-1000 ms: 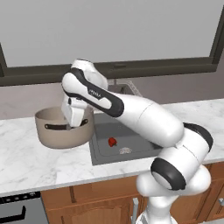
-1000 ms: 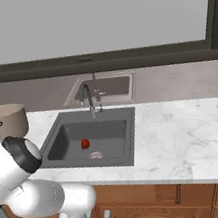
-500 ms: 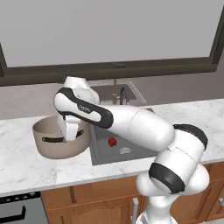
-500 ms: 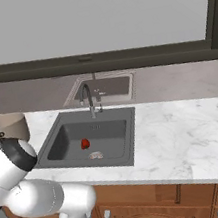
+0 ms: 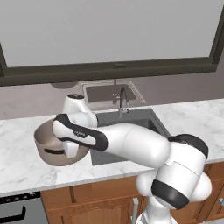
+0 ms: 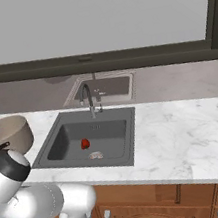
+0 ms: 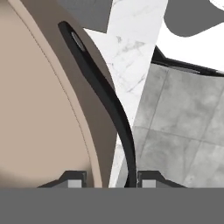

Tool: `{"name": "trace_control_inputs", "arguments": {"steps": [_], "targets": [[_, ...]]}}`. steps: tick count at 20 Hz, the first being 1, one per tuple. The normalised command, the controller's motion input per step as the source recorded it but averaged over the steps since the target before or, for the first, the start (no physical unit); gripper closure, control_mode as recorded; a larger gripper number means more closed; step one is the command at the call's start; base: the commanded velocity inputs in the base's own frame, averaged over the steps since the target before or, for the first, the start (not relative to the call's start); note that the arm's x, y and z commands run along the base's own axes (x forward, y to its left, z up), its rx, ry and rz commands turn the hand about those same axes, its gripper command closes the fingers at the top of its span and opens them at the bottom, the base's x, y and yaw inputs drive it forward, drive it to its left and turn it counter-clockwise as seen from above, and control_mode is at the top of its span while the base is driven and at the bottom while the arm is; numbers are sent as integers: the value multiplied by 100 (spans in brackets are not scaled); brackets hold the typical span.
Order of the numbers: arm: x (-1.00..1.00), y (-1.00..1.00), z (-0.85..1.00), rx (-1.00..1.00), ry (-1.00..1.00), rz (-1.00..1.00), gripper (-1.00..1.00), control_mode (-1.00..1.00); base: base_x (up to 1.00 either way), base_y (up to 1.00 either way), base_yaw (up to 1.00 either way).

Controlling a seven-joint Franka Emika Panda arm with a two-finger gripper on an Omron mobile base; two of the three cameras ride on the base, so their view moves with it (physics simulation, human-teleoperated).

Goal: Dump the bell pepper from the pot into the sink. Then turn on the water and wash the bell pepper. Then turn off the water and put the bell pepper back in the pot.

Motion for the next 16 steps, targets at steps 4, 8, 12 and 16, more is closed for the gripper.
{"name": "trace_control_inputs", "arguments": {"steps": [4,8,12,16], "targets": [[0,0,-46,0,-12,0,100,-100,0,0,0],[0,0,-32,1,-6,0,100,-100,0,0,0],[0,0,-24,2,-1,0,100,-100,0,0,0],[0,0,-25,2,0,0,100,-100,0,0,0]]}}
